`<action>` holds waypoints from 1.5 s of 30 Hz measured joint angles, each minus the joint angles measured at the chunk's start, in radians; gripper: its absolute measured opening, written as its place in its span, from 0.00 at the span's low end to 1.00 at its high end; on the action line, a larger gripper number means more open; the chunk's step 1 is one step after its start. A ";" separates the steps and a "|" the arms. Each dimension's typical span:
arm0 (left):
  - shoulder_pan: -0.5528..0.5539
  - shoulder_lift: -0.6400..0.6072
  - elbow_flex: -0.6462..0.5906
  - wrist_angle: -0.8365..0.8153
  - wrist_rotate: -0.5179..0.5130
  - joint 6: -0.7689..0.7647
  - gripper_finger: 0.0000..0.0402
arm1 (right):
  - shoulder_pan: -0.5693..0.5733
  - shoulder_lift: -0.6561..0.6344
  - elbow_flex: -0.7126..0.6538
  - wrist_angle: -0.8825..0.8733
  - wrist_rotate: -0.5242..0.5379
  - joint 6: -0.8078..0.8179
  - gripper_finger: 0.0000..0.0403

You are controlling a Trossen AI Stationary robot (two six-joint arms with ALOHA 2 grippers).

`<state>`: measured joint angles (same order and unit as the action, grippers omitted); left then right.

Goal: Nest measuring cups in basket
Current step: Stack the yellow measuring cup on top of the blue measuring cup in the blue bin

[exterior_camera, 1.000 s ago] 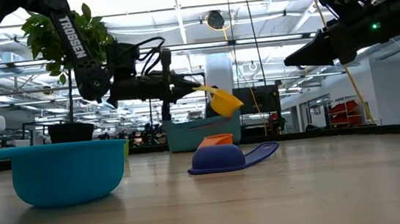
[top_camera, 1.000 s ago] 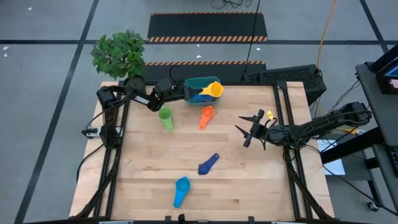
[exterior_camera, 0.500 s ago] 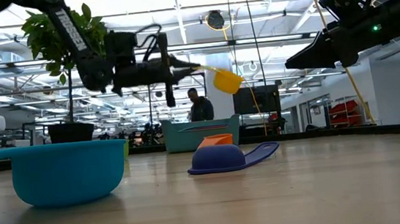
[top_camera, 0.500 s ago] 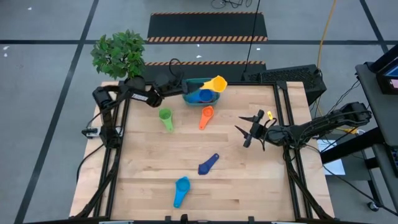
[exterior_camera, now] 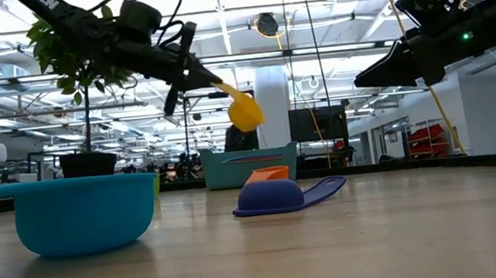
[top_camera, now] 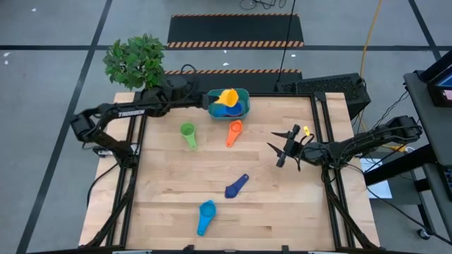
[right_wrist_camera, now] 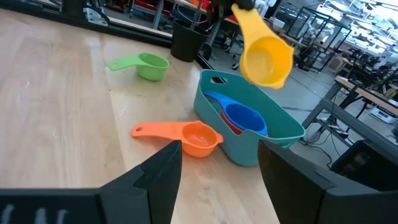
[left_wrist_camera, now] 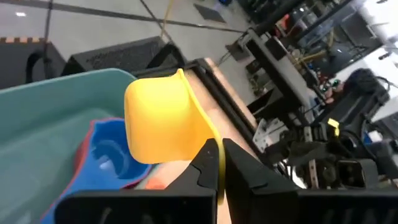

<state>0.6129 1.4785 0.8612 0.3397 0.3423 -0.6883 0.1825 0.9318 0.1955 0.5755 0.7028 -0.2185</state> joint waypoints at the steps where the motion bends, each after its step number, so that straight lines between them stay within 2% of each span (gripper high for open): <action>1: -0.008 0.015 0.000 0.023 -0.004 0.000 0.02 | 0.000 0.000 0.000 0.000 0.000 -0.001 0.50; 10: -0.033 0.150 0.000 0.158 0.003 -0.041 0.02 | 0.000 0.000 0.000 0.007 0.001 -0.001 0.50; 14: -0.040 0.193 0.000 0.243 -0.022 -0.085 0.05 | 0.000 0.000 0.000 0.007 0.001 -0.002 0.50; 24: -0.054 0.252 0.000 0.256 -0.056 -0.124 0.03 | 0.000 0.000 0.000 -0.021 0.002 -0.001 0.50; 36: -0.050 0.252 0.000 0.152 -0.082 -0.125 0.28 | 0.000 0.000 0.000 -0.031 0.002 0.016 0.50; 42: -0.026 0.241 0.000 0.100 -0.073 0.003 0.38 | 0.000 0.000 0.000 -0.028 0.002 0.016 0.50; 45: 0.015 0.227 0.000 0.060 -0.036 0.049 0.44 | 0.000 0.000 0.000 -0.027 0.002 0.016 0.50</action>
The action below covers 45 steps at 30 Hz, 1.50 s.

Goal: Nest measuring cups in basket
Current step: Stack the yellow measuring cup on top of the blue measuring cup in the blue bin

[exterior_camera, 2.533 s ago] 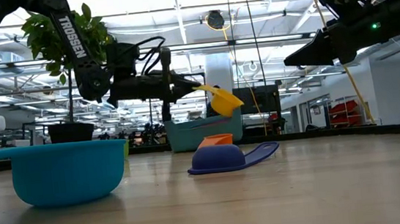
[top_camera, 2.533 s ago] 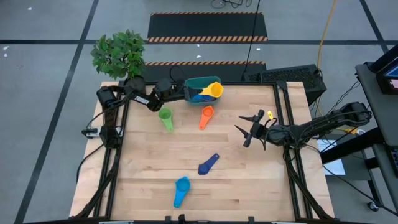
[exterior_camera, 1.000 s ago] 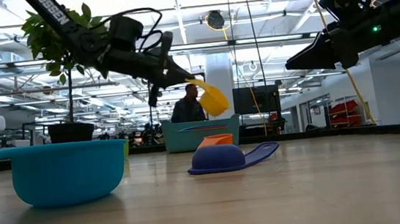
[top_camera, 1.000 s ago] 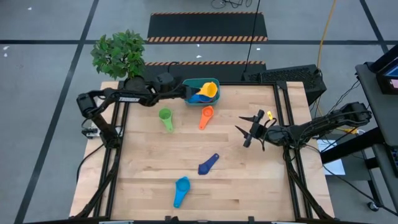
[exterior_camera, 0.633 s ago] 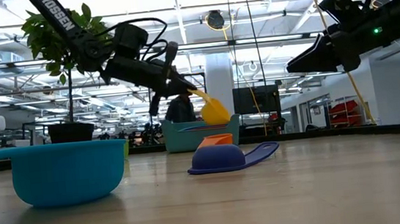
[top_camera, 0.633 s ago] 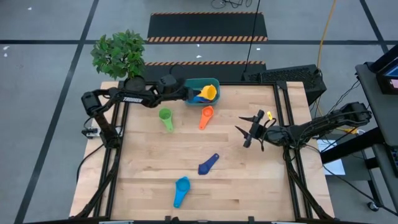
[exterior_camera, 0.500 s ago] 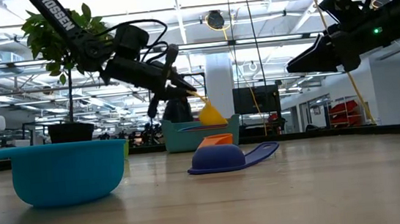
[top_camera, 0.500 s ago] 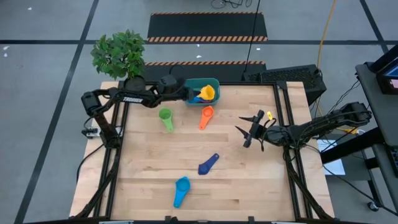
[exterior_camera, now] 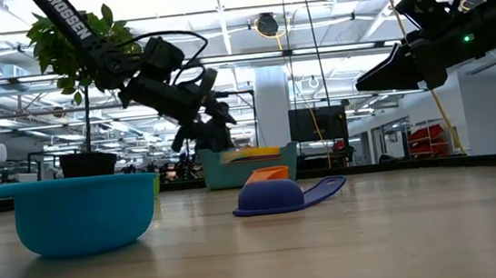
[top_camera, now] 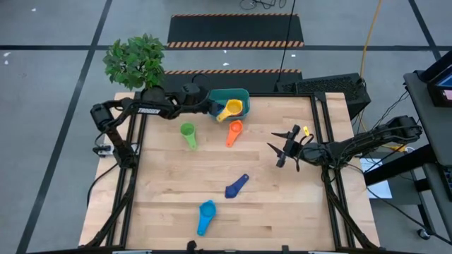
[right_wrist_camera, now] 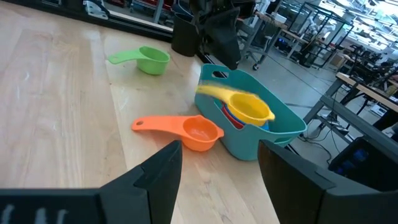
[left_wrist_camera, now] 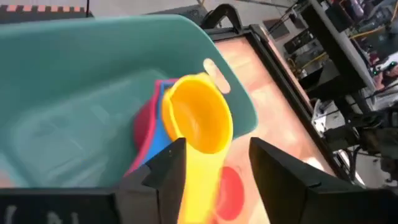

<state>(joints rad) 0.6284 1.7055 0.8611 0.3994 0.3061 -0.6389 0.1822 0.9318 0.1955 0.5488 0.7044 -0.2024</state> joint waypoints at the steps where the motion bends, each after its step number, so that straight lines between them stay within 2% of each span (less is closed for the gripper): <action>1: 0.011 -0.006 0.000 -0.001 0.010 0.016 0.46 | 0.000 0.000 0.000 0.000 0.000 0.000 0.50; 9: 0.029 -0.087 0.000 -0.006 0.004 0.177 0.60 | 0.000 0.000 0.000 0.002 0.000 0.000 0.50; 13: -0.032 -0.153 0.000 0.005 -0.058 0.289 0.63 | -0.003 0.000 0.000 0.002 0.000 -0.001 0.50; 16: -0.118 -0.197 0.000 -0.026 -0.178 0.433 0.66 | -0.019 0.000 0.000 0.000 0.000 0.000 0.50; 22: -0.329 -0.200 0.001 -0.078 -0.514 0.677 0.74 | -0.048 0.000 0.000 0.000 0.000 0.008 0.50; 26: -0.441 -0.160 0.001 -0.093 -0.765 0.792 0.80 | -0.051 0.000 0.000 0.002 -0.001 0.008 0.50; 28: -0.477 -0.136 0.001 -0.079 -0.831 0.853 0.83 | -0.051 0.000 0.000 0.009 -0.002 0.008 0.50; 31: -0.503 -0.087 0.002 -0.066 -0.847 0.887 0.84 | -0.051 0.000 0.000 0.020 -0.002 0.007 0.50; 35: -0.524 0.015 0.007 -0.004 -0.851 0.860 0.84 | -0.051 0.000 0.000 0.037 -0.002 -0.007 0.50; 37: -0.532 0.069 0.043 0.000 -0.860 0.879 0.84 | -0.051 0.000 0.000 0.042 -0.002 -0.019 0.50; 41: -0.542 0.177 0.130 -0.006 -0.895 1.028 0.84 | -0.052 0.000 0.000 0.046 -0.002 -0.032 0.50; 45: -0.529 0.267 0.236 -0.065 -0.953 1.039 0.84 | -0.052 0.000 0.000 0.046 -0.002 -0.034 0.50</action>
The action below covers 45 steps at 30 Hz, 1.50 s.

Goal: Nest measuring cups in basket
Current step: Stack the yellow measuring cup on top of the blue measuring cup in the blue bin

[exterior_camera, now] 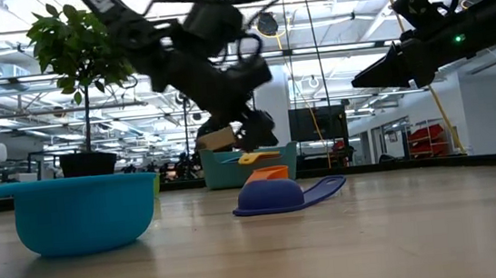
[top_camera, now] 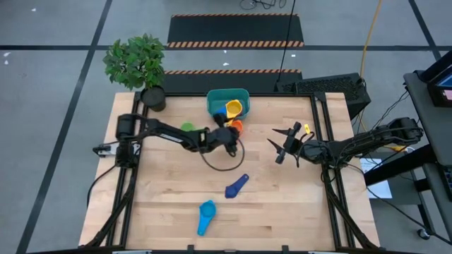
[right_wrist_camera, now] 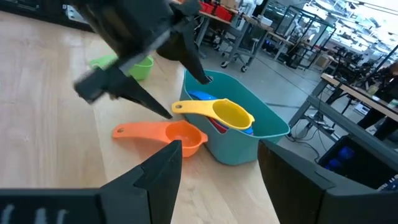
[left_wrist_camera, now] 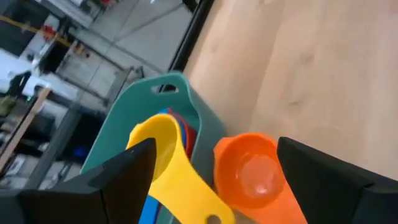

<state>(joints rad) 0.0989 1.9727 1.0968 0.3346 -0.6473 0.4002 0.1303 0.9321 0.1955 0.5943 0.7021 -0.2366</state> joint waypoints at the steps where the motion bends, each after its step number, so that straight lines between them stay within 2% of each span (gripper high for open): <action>1: 0.007 0.017 0.022 -0.034 -0.014 0.000 0.84 | 0.000 0.000 0.000 0.001 0.000 0.000 0.50; 5: 0.028 0.065 0.083 -0.170 -0.079 -0.007 0.84 | 0.000 0.000 0.000 -0.001 0.000 0.001 0.50; 9: 0.037 0.068 0.090 -0.180 -0.166 -0.001 0.84 | 0.000 0.000 0.000 -0.014 -0.001 0.018 0.50; 16: 0.072 0.059 0.090 -0.183 -0.186 0.015 0.84 | 0.002 0.000 0.000 -0.032 -0.001 0.038 0.50; 24: 0.081 0.026 0.090 -0.188 -0.270 0.107 0.84 | 0.002 0.000 0.000 -0.031 -0.001 0.041 0.50; 29: 0.105 0.028 0.090 -0.192 -0.271 0.132 0.84 | 0.002 0.000 0.000 -0.030 -0.027 0.042 0.50; 33: 0.108 0.010 0.090 -0.211 -0.275 0.088 0.84 | 0.003 0.000 0.000 -0.027 -0.030 0.042 0.50; 35: 0.100 -0.032 0.112 -0.297 -0.257 -0.014 0.84 | 0.002 0.000 0.000 -0.027 -0.030 0.042 0.50; 39: 0.105 -0.125 0.148 -0.498 -0.085 -0.227 0.80 | 0.002 -0.001 0.000 -0.026 -0.028 0.041 0.50; 42: 0.123 -0.147 0.144 -0.602 0.028 -0.266 0.73 | 0.002 -0.001 0.000 -0.030 -0.028 0.042 0.50; 45: 0.133 -0.148 0.148 -0.617 0.101 -0.282 0.67 | 0.002 0.000 0.000 -0.034 -0.031 0.044 0.50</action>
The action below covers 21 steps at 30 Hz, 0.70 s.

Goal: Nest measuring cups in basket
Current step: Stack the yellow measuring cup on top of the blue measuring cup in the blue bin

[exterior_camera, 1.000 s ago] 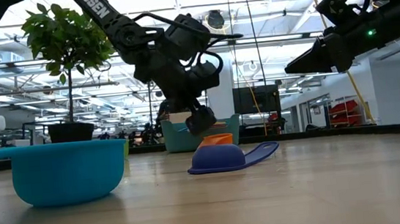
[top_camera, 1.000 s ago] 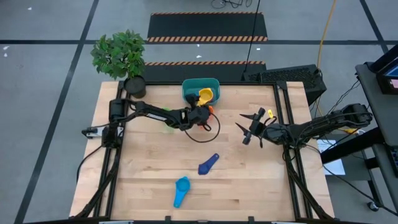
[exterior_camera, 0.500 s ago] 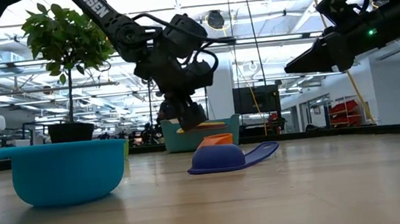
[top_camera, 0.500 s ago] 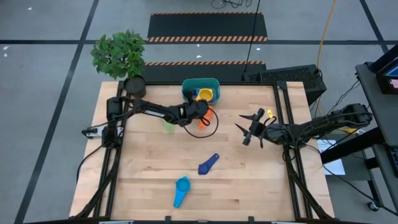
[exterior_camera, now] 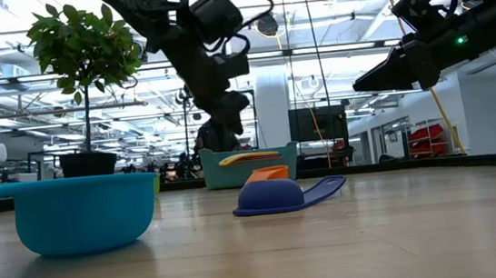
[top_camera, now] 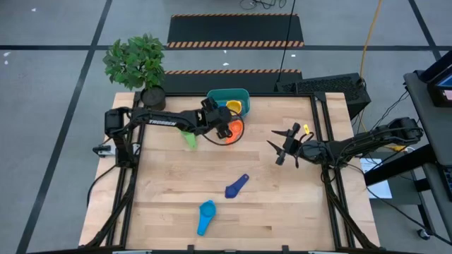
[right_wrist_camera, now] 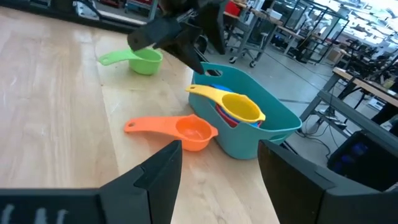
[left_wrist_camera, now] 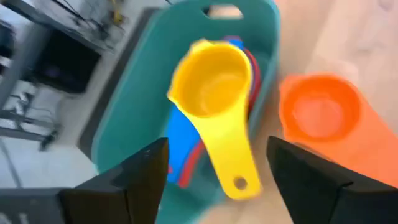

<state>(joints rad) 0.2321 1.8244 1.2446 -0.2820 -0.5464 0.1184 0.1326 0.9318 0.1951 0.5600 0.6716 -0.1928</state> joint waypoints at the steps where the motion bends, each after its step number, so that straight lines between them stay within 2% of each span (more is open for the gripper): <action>1: 0.001 0.012 0.000 -0.004 0.004 -0.012 0.65 | 0.000 0.000 0.000 0.003 -0.004 0.005 0.50; 5: -0.005 0.067 -0.003 -0.025 -0.018 -0.030 0.64 | 0.000 0.000 0.000 0.009 -0.024 0.011 0.50; 13: -0.009 0.102 -0.002 -0.036 -0.154 -0.009 0.73 | 0.000 0.000 0.000 0.016 -0.023 0.012 0.50; 21: 0.008 0.101 -0.002 -0.020 -0.159 0.004 0.73 | 0.000 0.000 0.000 0.015 -0.023 0.011 0.50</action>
<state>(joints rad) 0.2405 1.9251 1.2430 -0.3018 -0.7055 0.1225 0.1326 0.9318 0.1951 0.5755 0.6483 -0.1822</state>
